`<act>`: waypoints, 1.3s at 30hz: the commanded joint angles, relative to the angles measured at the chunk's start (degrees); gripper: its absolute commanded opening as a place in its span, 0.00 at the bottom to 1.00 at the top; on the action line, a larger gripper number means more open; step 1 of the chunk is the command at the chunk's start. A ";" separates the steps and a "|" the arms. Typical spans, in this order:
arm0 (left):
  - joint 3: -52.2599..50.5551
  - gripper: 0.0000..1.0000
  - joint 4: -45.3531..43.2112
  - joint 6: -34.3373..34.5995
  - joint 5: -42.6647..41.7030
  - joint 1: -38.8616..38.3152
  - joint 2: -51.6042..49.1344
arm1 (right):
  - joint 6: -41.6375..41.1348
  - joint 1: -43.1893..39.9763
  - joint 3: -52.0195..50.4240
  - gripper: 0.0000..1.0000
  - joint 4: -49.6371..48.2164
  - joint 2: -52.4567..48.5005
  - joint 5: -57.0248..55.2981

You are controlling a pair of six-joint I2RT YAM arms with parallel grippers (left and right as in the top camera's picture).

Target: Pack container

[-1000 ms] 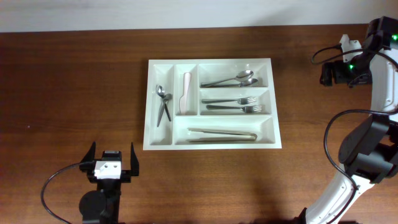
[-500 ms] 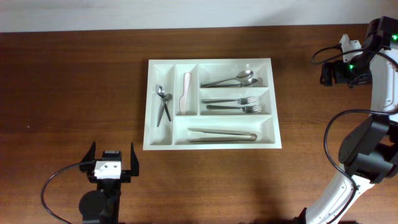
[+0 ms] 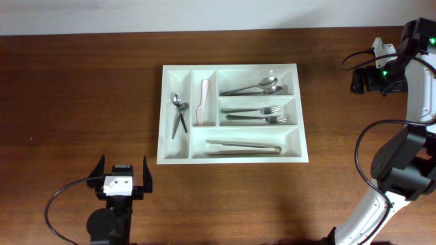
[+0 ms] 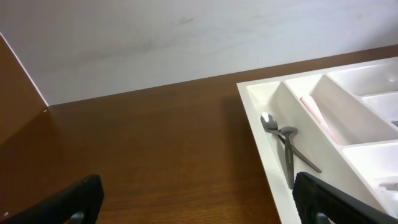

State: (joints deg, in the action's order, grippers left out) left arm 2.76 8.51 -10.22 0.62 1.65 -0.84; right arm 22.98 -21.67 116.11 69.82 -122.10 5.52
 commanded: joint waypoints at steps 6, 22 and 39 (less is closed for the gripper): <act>-0.55 0.99 -0.35 0.68 -0.83 0.28 0.55 | 0.57 -0.11 -0.20 0.99 -0.04 -0.39 0.46; -0.55 0.99 -0.33 0.68 -0.83 0.28 0.55 | 0.57 -0.11 -0.20 0.99 -0.42 15.41 0.48; -0.55 0.99 -0.33 0.68 -0.83 0.28 0.55 | 0.57 0.20 -14.69 0.99 -6.97 52.28 1.44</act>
State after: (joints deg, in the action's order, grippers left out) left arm 2.76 8.47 -10.07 0.62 1.65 -0.84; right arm 23.14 -21.67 106.56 65.06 -76.60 5.54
